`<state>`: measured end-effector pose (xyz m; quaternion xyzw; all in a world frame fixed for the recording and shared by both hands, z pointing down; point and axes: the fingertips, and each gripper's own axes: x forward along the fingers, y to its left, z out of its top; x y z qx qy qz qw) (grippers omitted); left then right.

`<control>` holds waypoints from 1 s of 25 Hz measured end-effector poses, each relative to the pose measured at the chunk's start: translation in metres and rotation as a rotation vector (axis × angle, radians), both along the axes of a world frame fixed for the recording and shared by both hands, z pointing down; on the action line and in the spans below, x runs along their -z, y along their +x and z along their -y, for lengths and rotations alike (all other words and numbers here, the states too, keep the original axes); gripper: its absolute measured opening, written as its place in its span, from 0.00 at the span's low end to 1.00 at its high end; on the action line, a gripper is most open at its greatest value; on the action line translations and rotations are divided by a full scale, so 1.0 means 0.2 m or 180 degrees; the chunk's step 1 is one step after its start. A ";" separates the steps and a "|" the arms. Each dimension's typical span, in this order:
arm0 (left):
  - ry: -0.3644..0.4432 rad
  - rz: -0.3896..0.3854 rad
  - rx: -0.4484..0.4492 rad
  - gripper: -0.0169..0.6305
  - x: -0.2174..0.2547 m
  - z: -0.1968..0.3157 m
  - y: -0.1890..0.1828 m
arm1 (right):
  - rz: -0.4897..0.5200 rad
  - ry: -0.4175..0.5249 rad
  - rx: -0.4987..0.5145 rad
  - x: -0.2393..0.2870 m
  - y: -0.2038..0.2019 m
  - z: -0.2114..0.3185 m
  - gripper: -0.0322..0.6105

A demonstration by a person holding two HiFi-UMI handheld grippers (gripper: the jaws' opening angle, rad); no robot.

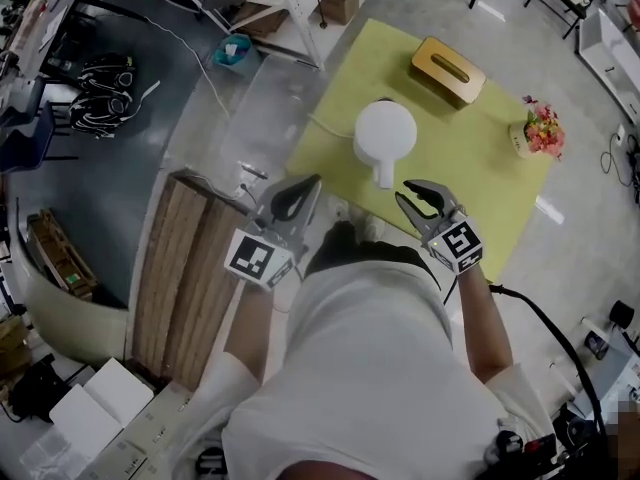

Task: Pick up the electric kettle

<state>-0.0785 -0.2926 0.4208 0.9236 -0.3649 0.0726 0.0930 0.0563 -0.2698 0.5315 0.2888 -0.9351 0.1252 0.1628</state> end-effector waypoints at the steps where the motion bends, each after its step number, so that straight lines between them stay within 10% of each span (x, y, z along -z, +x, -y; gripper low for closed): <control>1: 0.0000 0.0008 -0.0007 0.03 0.00 0.01 0.00 | -0.0020 -0.0033 0.0018 -0.03 0.00 0.00 0.22; 25: -0.0127 0.0022 0.0035 0.03 -0.22 0.16 -0.04 | -0.0217 -0.0286 0.0393 -0.41 -0.12 0.06 0.37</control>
